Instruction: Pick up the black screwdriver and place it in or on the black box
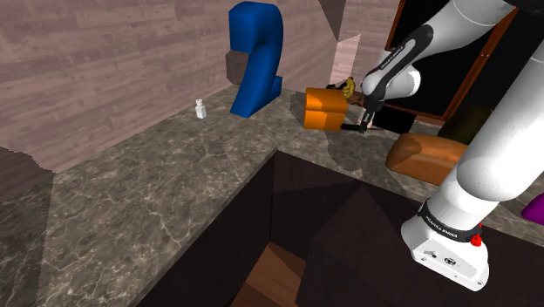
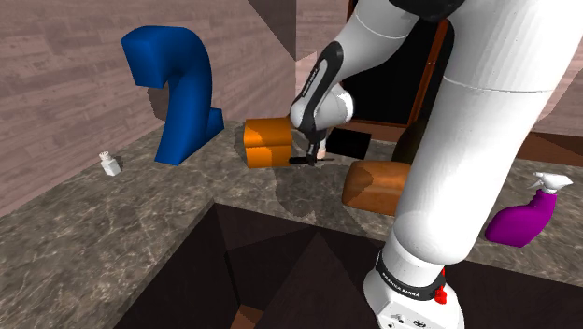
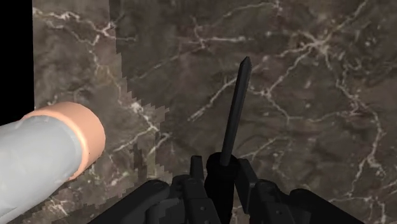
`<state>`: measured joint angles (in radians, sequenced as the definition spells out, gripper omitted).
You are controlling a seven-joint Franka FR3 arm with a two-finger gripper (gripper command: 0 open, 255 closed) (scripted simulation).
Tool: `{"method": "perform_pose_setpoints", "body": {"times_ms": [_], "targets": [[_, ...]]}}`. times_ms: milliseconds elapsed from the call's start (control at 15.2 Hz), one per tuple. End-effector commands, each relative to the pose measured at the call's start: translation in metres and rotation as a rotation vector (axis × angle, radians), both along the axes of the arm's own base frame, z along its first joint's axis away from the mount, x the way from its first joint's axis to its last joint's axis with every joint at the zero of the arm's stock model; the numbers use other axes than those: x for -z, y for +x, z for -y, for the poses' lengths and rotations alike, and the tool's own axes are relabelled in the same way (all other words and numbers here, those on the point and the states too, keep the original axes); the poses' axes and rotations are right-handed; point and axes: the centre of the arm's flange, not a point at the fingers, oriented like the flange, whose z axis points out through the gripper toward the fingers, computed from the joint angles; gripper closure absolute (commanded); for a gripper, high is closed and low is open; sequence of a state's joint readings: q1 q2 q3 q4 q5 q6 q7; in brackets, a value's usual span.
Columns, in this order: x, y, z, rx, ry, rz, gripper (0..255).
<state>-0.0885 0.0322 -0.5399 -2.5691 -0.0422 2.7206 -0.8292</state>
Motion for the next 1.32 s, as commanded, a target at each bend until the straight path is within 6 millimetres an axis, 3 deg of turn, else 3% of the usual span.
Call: {"method": "perform_pose_setpoints", "body": {"times_ms": [0, 1254], "targets": [[-0.010, 0.001, 0.000, 0.000, 0.000, -0.001, 255], [-0.111, 0.001, 0.000, 0.000, 0.000, -0.001, 255]]}}
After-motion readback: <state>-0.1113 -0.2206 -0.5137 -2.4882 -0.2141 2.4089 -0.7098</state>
